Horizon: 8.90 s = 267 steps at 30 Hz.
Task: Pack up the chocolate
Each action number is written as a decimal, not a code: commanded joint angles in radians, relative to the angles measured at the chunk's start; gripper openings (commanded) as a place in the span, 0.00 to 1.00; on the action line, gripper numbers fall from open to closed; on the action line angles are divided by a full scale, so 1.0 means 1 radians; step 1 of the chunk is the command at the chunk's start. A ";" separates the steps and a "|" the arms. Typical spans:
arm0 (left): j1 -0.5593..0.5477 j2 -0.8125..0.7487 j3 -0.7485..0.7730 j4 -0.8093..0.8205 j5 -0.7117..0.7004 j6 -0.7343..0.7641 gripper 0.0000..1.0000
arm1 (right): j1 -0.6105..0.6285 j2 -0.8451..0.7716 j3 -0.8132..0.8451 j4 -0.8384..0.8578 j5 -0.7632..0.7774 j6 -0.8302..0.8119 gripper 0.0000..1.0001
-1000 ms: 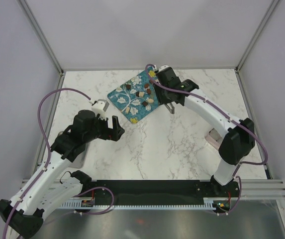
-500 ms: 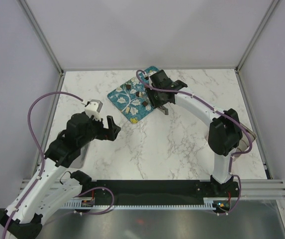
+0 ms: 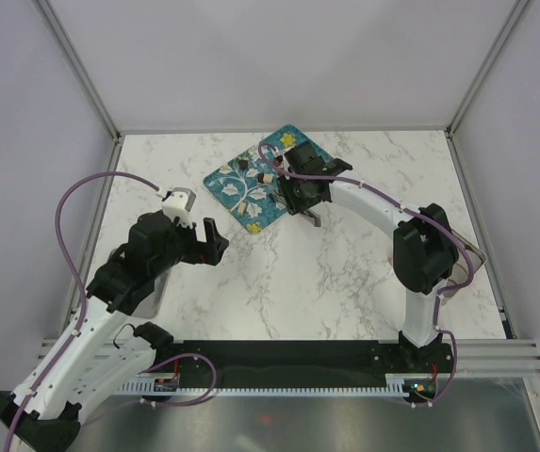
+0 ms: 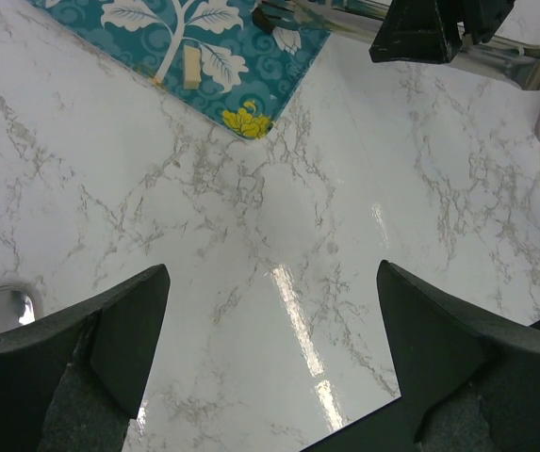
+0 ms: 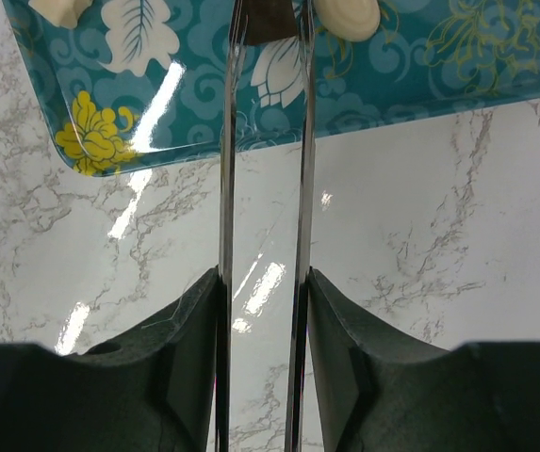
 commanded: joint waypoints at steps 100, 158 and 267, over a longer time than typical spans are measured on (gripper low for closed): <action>-0.034 0.019 0.006 0.006 0.096 0.029 1.00 | -0.728 -0.632 -0.496 -0.320 0.270 0.303 0.38; -0.035 -0.104 0.012 0.001 -0.115 0.025 1.00 | 0.249 0.085 0.242 -0.052 0.239 0.604 0.50; -0.049 -0.080 0.006 0.001 -0.019 0.028 1.00 | -0.825 -0.805 -0.599 -0.340 0.279 0.349 0.31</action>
